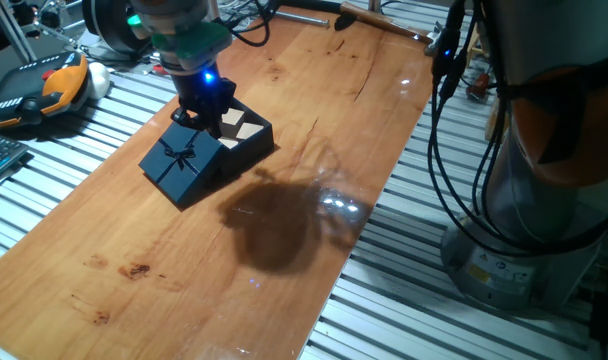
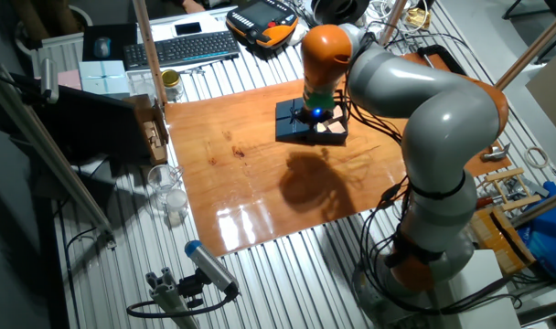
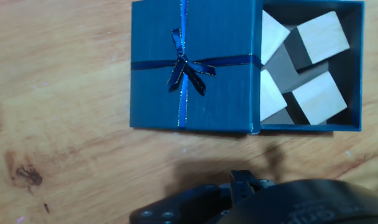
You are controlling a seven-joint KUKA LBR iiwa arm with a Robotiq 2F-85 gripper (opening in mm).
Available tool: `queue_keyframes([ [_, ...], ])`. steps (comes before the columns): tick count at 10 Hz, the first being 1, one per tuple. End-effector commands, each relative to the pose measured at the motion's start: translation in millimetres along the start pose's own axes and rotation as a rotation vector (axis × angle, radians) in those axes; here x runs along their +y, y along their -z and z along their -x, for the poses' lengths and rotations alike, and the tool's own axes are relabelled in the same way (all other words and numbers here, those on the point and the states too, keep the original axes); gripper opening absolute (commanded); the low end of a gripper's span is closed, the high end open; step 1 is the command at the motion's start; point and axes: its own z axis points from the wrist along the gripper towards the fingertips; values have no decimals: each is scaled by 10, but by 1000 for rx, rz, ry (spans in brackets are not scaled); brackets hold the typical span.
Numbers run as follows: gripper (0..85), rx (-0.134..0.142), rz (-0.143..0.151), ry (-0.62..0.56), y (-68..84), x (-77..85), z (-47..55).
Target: Slide the outer casing onto the gift box
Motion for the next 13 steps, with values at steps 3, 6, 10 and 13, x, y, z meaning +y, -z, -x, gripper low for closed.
queue_keyframes([
  [3,0,14,37,-11,0,2,-1],
  [6,0,50,52,67,0,2,-1],
  [10,0,-8,24,89,0,2,-1],
  [13,0,-9,46,119,0,2,-1],
])
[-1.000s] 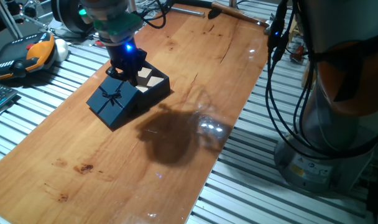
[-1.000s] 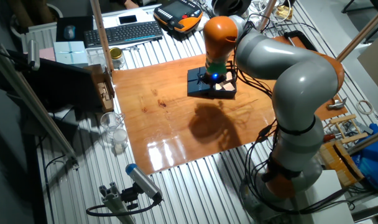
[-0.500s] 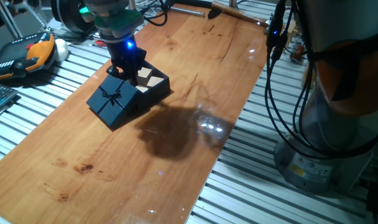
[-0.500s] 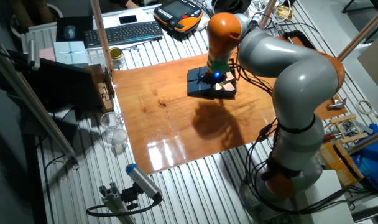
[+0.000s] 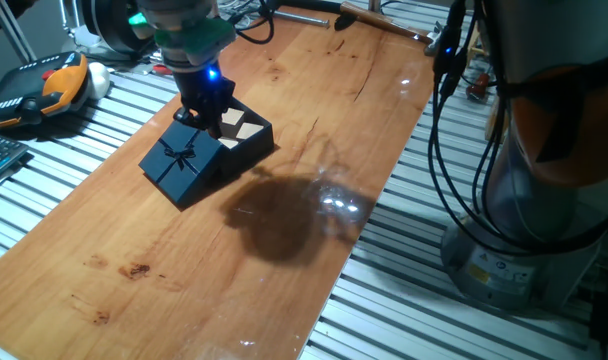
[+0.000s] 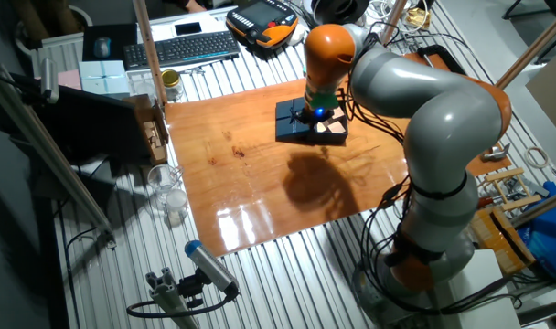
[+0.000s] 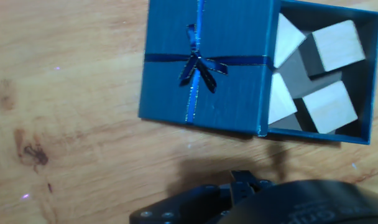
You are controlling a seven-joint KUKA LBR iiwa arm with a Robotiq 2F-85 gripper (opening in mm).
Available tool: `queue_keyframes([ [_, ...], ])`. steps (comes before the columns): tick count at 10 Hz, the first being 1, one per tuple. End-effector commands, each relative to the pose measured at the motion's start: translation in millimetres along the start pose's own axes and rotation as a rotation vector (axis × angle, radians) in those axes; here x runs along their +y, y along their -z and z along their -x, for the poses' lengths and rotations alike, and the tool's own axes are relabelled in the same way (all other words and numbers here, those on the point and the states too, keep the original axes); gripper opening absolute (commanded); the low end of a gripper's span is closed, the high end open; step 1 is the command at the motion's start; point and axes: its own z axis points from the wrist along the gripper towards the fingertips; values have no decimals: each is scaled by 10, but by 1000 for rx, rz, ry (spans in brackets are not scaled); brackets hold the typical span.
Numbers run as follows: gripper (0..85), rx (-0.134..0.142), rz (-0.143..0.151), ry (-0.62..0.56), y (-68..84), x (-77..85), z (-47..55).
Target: Slide the outer casing onto the gift box
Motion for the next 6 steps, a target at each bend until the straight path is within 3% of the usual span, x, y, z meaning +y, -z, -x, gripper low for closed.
queue_keyframes([
  [1,0,-5,-4,-6,-1,1,-1],
  [3,0,-24,2,-40,-46,41,36],
  [6,0,-42,-20,-73,-190,180,77],
])
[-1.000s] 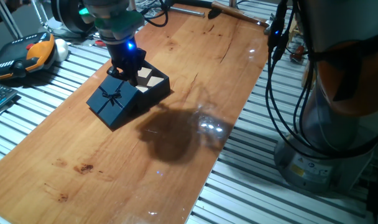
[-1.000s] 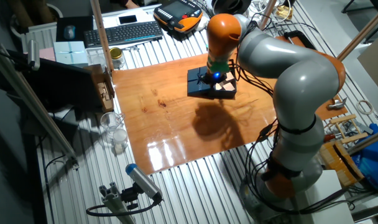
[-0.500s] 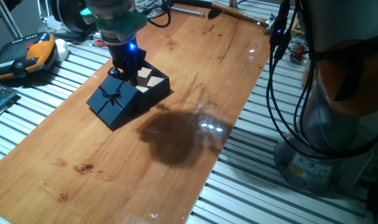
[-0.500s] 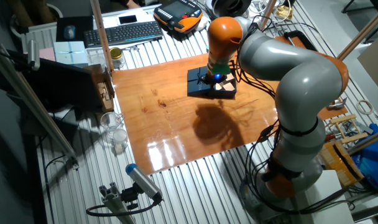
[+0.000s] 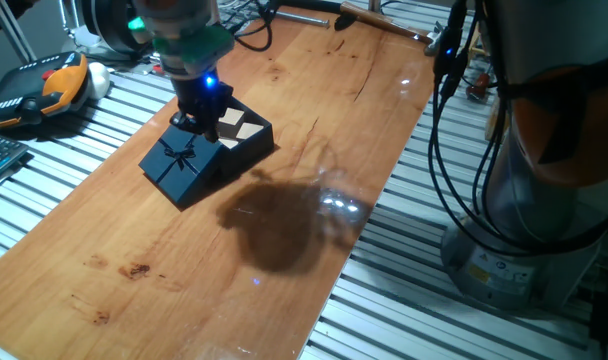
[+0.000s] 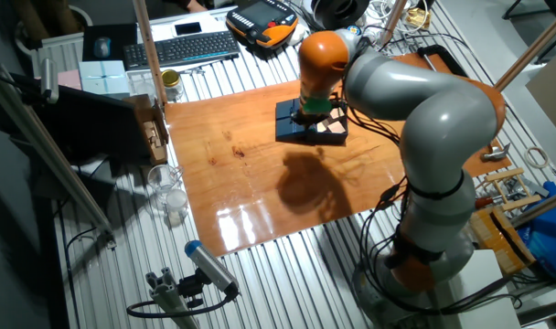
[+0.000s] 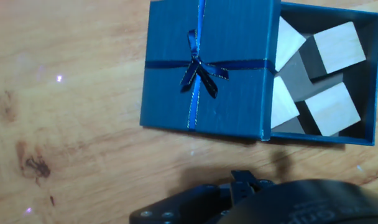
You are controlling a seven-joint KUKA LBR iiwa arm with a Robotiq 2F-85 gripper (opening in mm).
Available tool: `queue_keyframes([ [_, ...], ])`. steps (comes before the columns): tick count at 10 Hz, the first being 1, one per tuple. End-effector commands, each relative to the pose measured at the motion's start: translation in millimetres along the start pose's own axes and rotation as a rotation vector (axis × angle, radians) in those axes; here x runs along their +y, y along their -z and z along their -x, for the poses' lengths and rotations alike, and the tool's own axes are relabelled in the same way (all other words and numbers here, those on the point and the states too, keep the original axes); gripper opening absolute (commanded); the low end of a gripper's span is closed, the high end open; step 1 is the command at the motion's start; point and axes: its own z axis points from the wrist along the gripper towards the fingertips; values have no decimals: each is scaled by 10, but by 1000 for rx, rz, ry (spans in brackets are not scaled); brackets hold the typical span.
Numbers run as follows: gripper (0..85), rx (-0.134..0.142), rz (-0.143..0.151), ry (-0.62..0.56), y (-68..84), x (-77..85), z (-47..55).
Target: Slide the outer casing onto the gift box
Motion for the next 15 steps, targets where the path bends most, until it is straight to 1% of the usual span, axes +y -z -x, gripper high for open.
queue_keyframes([
  [1,0,0,6,-14,-38,64,-1],
  [2,0,1,6,-31,-97,191,4],
  [3,0,-4,6,-32,-138,265,21],
  [4,0,-1,18,-36,-179,337,55],
  [5,0,-6,6,-31,-211,405,77],
  [6,0,-7,3,-33,-233,452,93],
  [7,0,1,14,-37,-260,476,105],
  [8,0,3,20,-39,-312,500,110],
  [11,0,-8,31,-40,-465,557,153],
  [12,0,-10,28,-42,-482,588,166],
  [13,0,-14,17,-42,-479,626,177],
  [15,0,-11,5,-41,-489,703,200],
])
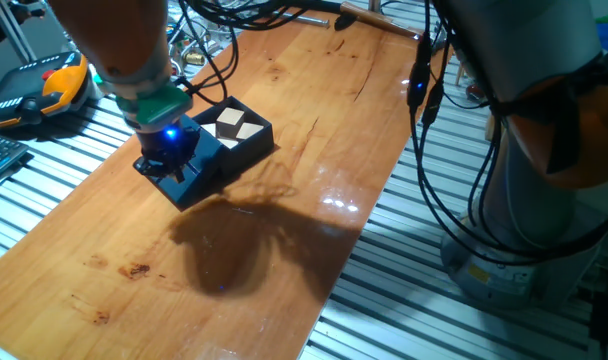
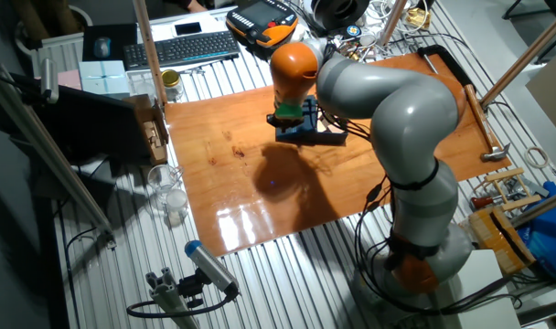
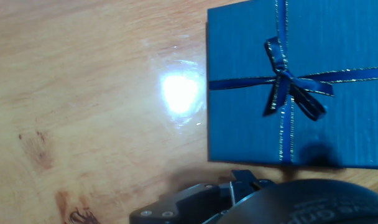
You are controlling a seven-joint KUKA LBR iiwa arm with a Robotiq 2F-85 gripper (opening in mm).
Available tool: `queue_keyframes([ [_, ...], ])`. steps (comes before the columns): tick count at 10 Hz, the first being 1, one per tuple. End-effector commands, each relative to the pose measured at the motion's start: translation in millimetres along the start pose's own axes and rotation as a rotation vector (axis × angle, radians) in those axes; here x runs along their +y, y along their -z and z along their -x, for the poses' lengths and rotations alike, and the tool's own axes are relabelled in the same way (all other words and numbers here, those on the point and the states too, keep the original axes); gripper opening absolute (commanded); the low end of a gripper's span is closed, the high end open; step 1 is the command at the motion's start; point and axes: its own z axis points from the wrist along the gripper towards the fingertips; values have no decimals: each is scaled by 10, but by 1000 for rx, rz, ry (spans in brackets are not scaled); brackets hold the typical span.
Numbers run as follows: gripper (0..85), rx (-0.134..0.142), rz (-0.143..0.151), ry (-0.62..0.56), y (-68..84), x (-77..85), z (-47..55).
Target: Slide the outer casing onto the gift box
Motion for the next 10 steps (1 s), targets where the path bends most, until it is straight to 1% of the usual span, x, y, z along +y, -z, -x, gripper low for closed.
queue_keyframes([
  [1,0,2,4,2,-27,11,7],
  [3,0,-2,15,3,-93,39,20],
  [4,0,-8,24,2,-110,46,23],
  [5,0,-9,26,1,-118,60,27],
  [10,0,-10,21,3,-204,146,40],
])
